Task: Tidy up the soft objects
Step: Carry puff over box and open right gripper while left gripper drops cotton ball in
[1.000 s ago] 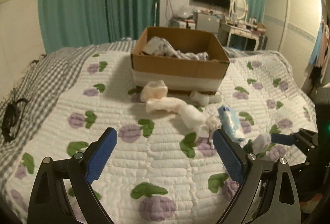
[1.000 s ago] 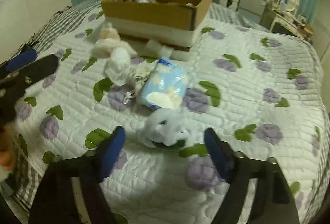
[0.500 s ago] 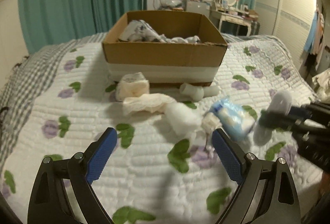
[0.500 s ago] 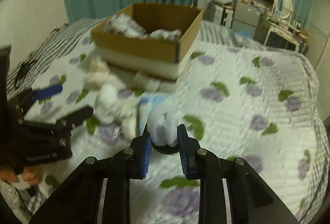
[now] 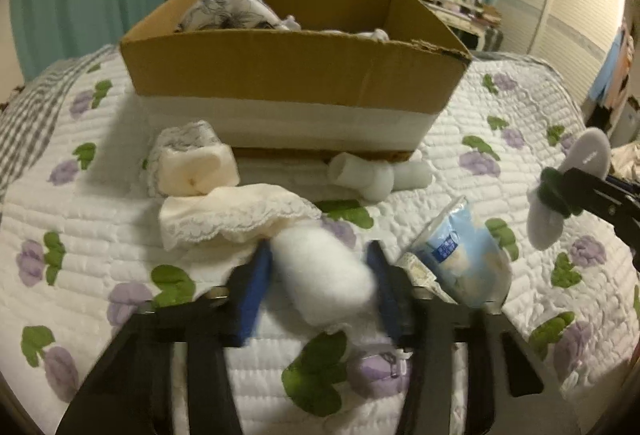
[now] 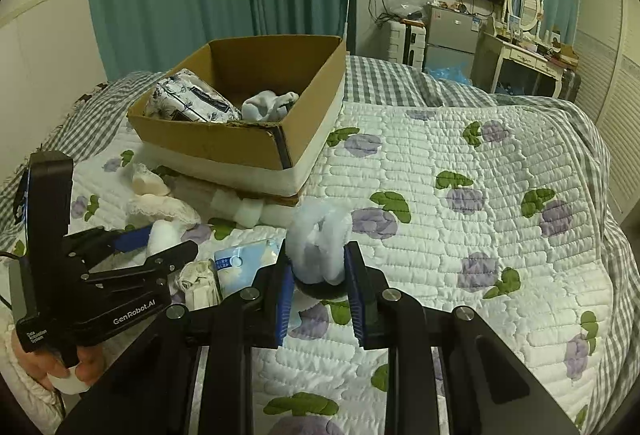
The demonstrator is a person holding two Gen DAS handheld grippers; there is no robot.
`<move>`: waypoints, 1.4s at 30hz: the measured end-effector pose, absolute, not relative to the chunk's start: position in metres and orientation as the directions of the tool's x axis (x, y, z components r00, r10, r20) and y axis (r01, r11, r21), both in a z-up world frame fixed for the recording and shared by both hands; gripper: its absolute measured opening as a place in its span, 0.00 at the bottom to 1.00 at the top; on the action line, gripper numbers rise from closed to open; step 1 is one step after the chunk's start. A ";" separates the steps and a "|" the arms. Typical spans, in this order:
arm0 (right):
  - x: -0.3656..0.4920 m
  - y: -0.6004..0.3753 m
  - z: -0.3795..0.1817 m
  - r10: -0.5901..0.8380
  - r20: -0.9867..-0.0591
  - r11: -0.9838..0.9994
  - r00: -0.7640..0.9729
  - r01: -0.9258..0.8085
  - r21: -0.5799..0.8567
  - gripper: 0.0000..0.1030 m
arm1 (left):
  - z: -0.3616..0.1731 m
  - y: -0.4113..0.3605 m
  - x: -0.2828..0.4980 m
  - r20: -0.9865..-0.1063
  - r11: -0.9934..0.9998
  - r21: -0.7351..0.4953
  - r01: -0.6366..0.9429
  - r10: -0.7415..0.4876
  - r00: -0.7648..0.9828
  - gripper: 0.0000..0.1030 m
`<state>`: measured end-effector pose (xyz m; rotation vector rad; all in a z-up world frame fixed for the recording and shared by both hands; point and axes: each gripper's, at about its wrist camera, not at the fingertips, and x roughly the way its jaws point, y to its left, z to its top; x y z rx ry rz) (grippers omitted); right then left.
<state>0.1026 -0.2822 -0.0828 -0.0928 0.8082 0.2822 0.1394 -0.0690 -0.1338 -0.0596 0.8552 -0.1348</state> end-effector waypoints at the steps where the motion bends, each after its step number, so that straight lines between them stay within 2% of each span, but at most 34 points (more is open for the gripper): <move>1: 0.102 -0.282 -0.083 0.212 -0.724 0.959 0.657 -0.284 0.024 0.23 | -0.134 -0.069 0.139 -0.748 0.989 -0.108 0.100 -0.147 0.647 0.35; 10: 0.082 -0.274 -0.057 0.221 -0.700 0.957 0.679 -0.289 0.022 0.22 | -0.106 -0.059 0.113 -0.717 0.979 -0.129 0.159 -0.203 0.667 0.35; 15: 0.066 -0.259 -0.015 0.260 -0.651 0.948 0.714 -0.316 0.033 0.22 | -0.066 -0.048 0.090 -0.673 0.973 -0.124 0.192 -0.225 0.705 0.35; 21: 0.057 -0.229 0.036 0.282 -0.596 0.936 0.752 -0.353 -0.003 0.22 | -0.006 -0.039 0.072 -0.599 0.974 -0.063 0.218 -0.211 0.772 0.35; 28: 0.084 -0.199 0.073 0.300 -0.555 0.924 0.776 -0.380 -0.030 0.22 | 0.045 -0.020 0.087 -0.523 0.975 -0.061 0.212 -0.212 0.825 0.35; 35: 0.152 -0.183 0.076 0.306 -0.546 0.927 0.780 -0.375 -0.016 0.22 | 0.061 -0.008 0.148 -0.505 0.981 -0.011 0.195 -0.174 0.845 0.36; 42: 0.248 -0.179 0.025 0.291 -0.601 0.938 0.744 -0.345 0.027 0.22 | 0.039 -0.017 0.232 -0.539 0.977 0.027 0.212 -0.165 0.826 0.36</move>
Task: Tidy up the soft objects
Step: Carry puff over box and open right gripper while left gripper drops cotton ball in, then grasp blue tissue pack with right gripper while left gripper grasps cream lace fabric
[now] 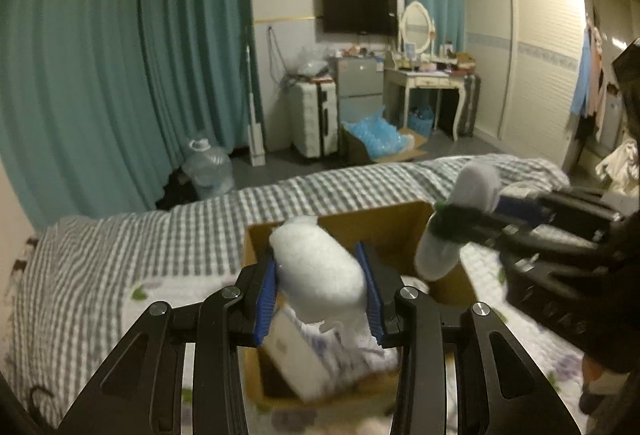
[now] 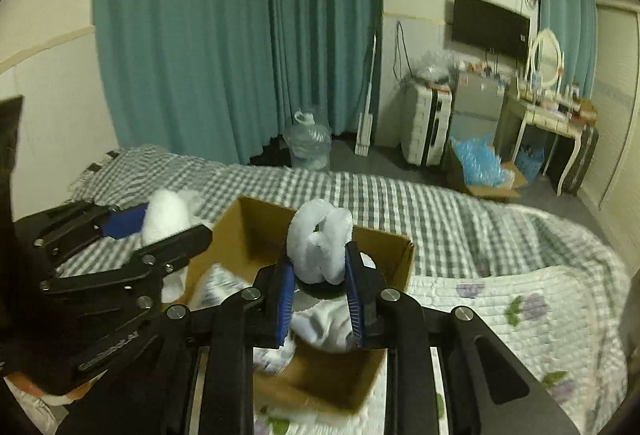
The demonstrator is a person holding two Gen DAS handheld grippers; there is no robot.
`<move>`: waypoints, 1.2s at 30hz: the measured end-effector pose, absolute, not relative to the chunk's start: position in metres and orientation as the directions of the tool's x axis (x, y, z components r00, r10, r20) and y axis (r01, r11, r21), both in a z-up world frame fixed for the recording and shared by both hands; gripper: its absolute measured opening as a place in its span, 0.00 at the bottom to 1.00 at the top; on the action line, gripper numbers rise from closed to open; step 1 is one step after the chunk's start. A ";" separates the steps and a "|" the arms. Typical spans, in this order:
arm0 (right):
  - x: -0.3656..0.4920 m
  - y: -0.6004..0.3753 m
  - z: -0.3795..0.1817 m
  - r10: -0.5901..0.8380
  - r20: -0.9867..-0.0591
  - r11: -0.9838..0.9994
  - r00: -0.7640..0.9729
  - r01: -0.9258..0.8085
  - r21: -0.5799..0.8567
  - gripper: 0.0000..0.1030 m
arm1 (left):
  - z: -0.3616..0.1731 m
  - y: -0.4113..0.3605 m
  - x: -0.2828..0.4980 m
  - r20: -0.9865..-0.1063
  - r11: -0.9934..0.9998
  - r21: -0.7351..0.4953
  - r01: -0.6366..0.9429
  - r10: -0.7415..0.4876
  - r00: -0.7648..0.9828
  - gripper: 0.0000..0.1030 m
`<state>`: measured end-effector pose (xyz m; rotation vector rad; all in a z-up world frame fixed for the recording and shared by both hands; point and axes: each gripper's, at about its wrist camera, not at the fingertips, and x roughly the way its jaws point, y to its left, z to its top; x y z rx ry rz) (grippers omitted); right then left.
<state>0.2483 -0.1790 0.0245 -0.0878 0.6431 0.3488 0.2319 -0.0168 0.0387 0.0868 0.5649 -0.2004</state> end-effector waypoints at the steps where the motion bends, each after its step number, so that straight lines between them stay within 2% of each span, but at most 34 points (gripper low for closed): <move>1: 0.262 -0.179 0.013 0.287 -0.616 0.940 0.734 -0.341 0.031 0.22 | 0.033 -0.019 0.243 -0.539 0.976 0.033 0.214 -0.163 0.826 0.36; 8: 0.313 -0.191 -0.038 0.268 -0.646 0.949 0.715 -0.312 0.048 0.22 | -0.006 -0.031 0.303 -0.575 0.973 0.057 0.221 -0.149 0.805 0.38; 9: 0.318 -0.193 -0.042 0.262 -0.648 0.951 0.716 -0.305 0.047 0.22 | -0.014 -0.032 0.311 -0.601 0.974 0.061 0.220 -0.140 0.787 0.41; 10: 0.321 -0.195 -0.045 0.253 -0.643 0.955 0.723 -0.292 0.048 0.22 | -0.018 -0.033 0.314 -0.613 0.975 0.056 0.215 -0.137 0.778 0.49; 11: 0.322 -0.198 -0.046 0.253 -0.641 0.957 0.725 -0.287 0.054 0.24 | -0.023 -0.032 0.318 -0.622 0.977 0.049 0.208 -0.133 0.771 0.51; 12: 0.324 -0.199 -0.047 0.255 -0.640 0.957 0.724 -0.284 0.060 0.28 | -0.027 -0.031 0.321 -0.629 0.979 0.051 0.197 -0.121 0.768 0.59; 13: 0.324 -0.201 -0.046 0.253 -0.641 0.959 0.725 -0.277 0.065 0.45 | -0.029 -0.031 0.324 -0.635 0.980 0.054 0.190 -0.113 0.764 0.67; 14: 0.322 -0.202 -0.044 0.246 -0.635 0.961 0.733 -0.268 0.062 0.61 | -0.029 -0.031 0.324 -0.636 0.981 0.054 0.188 -0.111 0.764 0.69; 15: 0.320 -0.204 -0.041 0.238 -0.623 0.964 0.745 -0.257 0.061 0.65 | -0.030 -0.029 0.323 -0.636 0.981 0.054 0.185 -0.109 0.764 0.75; 16: 0.317 -0.206 -0.035 0.237 -0.612 0.966 0.754 -0.249 0.067 0.70 | -0.027 -0.030 0.324 -0.637 0.982 0.052 0.182 -0.108 0.763 0.77; 18: 0.310 -0.212 -0.023 0.234 -0.601 0.969 0.764 -0.234 0.079 0.74 | -0.021 -0.027 0.318 -0.632 0.986 0.053 0.161 -0.092 0.770 0.77; 26: 0.249 -0.227 0.054 0.182 -0.539 0.980 0.822 -0.198 0.030 0.92 | 0.032 -0.001 0.276 -0.561 0.992 0.046 0.114 -0.069 0.825 0.77; 32: 0.177 -0.220 0.124 0.159 -0.440 0.979 0.884 -0.199 -0.045 0.95 | 0.096 0.016 0.203 -0.439 0.996 0.006 0.094 -0.082 0.895 0.77; 33: 0.163 -0.218 0.137 0.165 -0.421 0.977 0.892 -0.205 -0.051 0.95 | 0.107 0.018 0.187 -0.415 0.996 -0.006 0.089 -0.084 0.906 0.78; 35: 0.140 -0.214 0.156 0.168 -0.392 0.976 0.904 -0.208 -0.061 0.96 | 0.125 0.021 0.163 -0.371 0.997 -0.011 0.078 -0.076 0.926 0.89; 36: 0.125 -0.213 0.166 0.166 -0.376 0.976 0.912 -0.207 -0.070 0.96 | 0.133 0.022 0.152 -0.350 0.997 -0.010 0.072 -0.071 0.934 0.92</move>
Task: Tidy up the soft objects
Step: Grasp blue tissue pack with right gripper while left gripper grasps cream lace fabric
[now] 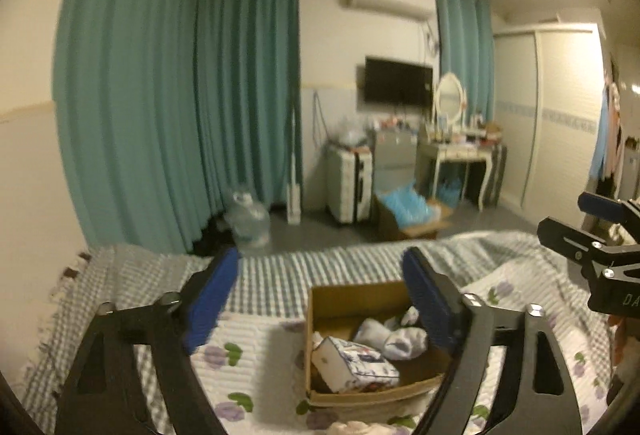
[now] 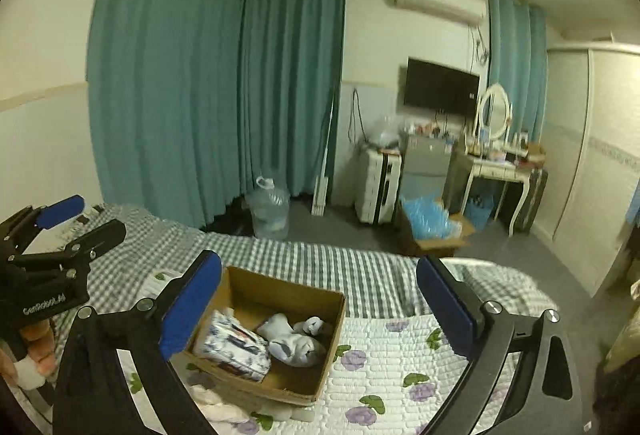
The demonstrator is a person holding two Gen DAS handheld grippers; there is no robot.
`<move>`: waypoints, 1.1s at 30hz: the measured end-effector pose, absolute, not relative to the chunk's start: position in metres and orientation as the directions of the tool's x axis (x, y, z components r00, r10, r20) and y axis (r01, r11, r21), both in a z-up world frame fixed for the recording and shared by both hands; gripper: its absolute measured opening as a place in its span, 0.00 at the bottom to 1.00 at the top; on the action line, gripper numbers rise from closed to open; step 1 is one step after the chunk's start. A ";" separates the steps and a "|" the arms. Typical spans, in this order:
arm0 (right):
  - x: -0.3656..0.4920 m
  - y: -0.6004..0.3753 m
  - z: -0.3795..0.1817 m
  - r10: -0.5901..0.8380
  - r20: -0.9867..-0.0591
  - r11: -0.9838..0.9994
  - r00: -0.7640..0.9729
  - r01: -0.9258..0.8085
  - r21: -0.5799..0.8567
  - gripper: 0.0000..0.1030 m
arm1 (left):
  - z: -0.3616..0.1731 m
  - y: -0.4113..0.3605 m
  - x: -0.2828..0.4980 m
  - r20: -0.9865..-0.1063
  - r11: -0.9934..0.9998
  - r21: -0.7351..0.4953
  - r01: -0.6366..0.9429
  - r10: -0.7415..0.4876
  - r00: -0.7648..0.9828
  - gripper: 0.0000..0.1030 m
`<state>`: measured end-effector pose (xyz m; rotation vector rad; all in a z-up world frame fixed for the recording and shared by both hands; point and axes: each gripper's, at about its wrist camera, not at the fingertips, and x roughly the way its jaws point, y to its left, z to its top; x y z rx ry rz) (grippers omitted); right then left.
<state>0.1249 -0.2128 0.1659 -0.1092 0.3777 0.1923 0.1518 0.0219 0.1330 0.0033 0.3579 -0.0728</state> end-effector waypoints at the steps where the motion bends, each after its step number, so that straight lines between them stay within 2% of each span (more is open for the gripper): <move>1: 0.115 -0.212 0.171 0.161 -0.364 0.977 0.917 -0.201 -0.076 0.96 | 0.140 0.023 0.140 -0.330 0.998 -0.009 0.067 -0.067 0.941 0.92; 4: 0.078 -0.209 0.181 0.155 -0.339 0.976 0.928 -0.197 -0.093 0.98 | 0.156 0.028 0.107 -0.277 0.998 -0.028 0.059 -0.064 0.959 0.92; 7: 0.051 -0.205 0.176 0.166 -0.351 0.971 0.921 -0.215 -0.106 0.99 | 0.161 0.034 0.083 -0.264 0.996 -0.058 0.062 -0.075 0.962 0.92; 11: 0.022 -0.205 0.148 0.130 -0.381 0.976 0.916 -0.186 -0.116 0.99 | 0.150 0.034 0.063 -0.268 0.994 -0.066 0.087 -0.102 0.958 0.92; 16: 0.006 -0.206 0.098 0.128 -0.452 0.982 0.883 -0.176 -0.067 0.99 | 0.121 0.022 0.045 -0.283 0.993 -0.011 0.120 -0.118 0.952 0.92; 27: 0.069 -0.216 -0.034 0.095 -0.674 0.986 0.733 -0.165 -0.040 0.98 | 0.011 0.015 0.064 -0.479 0.993 -0.070 0.093 -0.115 0.870 0.92; 33: 0.114 -0.227 -0.119 0.068 -0.809 0.989 0.584 -0.146 -0.021 0.96 | -0.052 0.007 0.094 -0.604 0.995 -0.059 0.076 -0.096 0.791 0.92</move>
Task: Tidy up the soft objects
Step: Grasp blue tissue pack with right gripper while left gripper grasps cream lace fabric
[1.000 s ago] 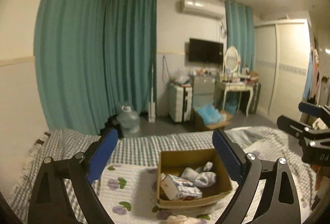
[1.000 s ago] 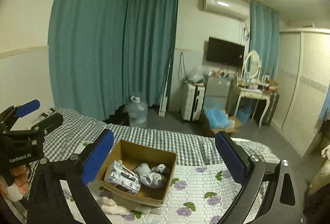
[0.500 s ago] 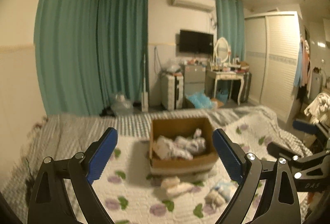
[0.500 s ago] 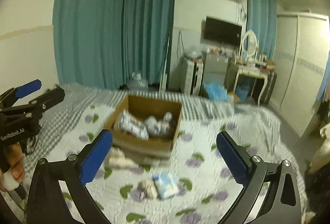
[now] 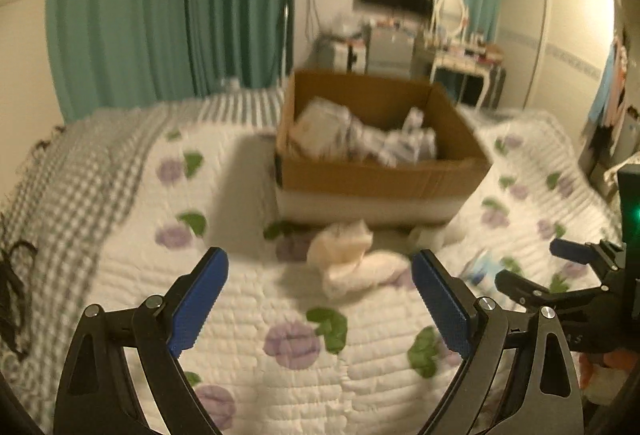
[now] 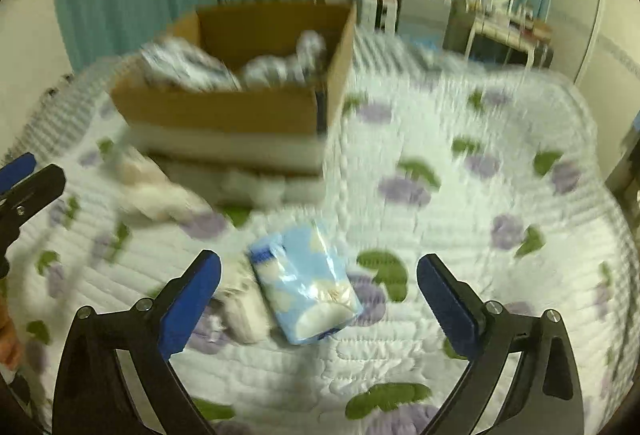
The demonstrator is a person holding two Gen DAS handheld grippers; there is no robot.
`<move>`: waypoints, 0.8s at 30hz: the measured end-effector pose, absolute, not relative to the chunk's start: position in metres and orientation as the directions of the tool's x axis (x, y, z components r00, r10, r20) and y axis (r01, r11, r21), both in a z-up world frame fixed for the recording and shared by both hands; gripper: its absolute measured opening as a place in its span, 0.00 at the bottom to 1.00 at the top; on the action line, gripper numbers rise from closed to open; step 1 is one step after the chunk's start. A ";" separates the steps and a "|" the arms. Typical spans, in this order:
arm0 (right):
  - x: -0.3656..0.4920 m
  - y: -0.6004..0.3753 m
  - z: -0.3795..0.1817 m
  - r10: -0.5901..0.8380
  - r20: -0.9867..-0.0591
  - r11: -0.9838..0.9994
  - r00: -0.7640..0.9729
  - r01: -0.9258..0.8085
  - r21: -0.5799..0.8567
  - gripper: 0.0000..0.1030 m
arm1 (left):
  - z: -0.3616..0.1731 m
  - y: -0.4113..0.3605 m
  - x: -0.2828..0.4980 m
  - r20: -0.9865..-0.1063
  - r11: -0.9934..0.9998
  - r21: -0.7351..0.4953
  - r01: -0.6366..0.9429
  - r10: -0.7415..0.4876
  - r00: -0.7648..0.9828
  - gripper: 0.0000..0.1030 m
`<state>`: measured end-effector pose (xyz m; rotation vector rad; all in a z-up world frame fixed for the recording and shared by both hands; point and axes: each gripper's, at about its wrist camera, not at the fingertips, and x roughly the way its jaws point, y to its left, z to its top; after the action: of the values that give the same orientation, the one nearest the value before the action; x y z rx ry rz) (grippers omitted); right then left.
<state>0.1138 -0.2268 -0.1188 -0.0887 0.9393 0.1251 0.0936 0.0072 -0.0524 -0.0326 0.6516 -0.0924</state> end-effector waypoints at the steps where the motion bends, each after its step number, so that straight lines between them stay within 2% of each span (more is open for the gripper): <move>1: 0.118 -0.227 -0.127 0.067 -0.820 0.989 0.569 -0.145 -0.020 0.95 | -0.062 0.005 0.099 -0.623 0.996 -0.057 0.074 -0.093 0.777 0.92; 6: 0.139 -0.229 -0.149 0.064 -0.844 0.990 0.533 -0.138 -0.012 0.94 | -0.100 -0.002 0.120 -0.702 0.995 -0.067 0.077 -0.102 0.704 0.92; 7: 0.143 -0.229 -0.150 0.062 -0.843 0.991 0.534 -0.131 -0.010 0.91 | -0.105 -0.004 0.123 -0.714 0.995 -0.061 0.077 -0.097 0.694 0.92; 12: 0.154 -0.214 -0.162 0.066 -0.861 0.986 0.503 -0.164 -0.020 0.68 | -0.121 -0.013 0.137 -0.744 0.993 -0.063 0.100 -0.114 0.659 0.91; 13: 0.154 -0.214 -0.161 0.071 -0.860 0.986 0.505 -0.166 -0.016 0.54 | -0.123 -0.015 0.140 -0.749 0.993 -0.065 0.104 -0.117 0.652 0.91; 14: 0.155 -0.214 -0.159 0.075 -0.858 0.987 0.507 -0.163 -0.010 0.50 | -0.126 -0.017 0.144 -0.755 0.992 -0.064 0.104 -0.117 0.646 0.91; 21: 0.165 -0.215 -0.132 0.036 -0.794 0.998 0.607 -0.065 -0.004 0.50 | -0.131 -0.019 0.160 -0.761 0.990 -0.094 0.107 -0.141 0.633 0.90; 22: 0.172 -0.216 -0.129 0.007 -0.786 1.000 0.618 -0.005 0.005 0.50 | -0.131 -0.020 0.162 -0.761 0.989 -0.096 0.112 -0.145 0.632 0.90; 23: 0.178 -0.215 -0.127 0.012 -0.777 0.999 0.629 0.027 0.037 0.50 | -0.132 -0.020 0.165 -0.760 0.987 -0.102 0.123 -0.157 0.630 0.88; 24: 0.181 -0.212 -0.127 0.044 -0.777 0.997 0.629 0.015 0.069 0.49 | -0.132 -0.021 0.169 -0.759 0.985 -0.111 0.131 -0.169 0.628 0.78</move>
<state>0.1814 -0.2122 -0.1275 0.0713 0.8912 0.0168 0.1688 -0.0211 -0.1325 -0.0470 0.8750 -0.1721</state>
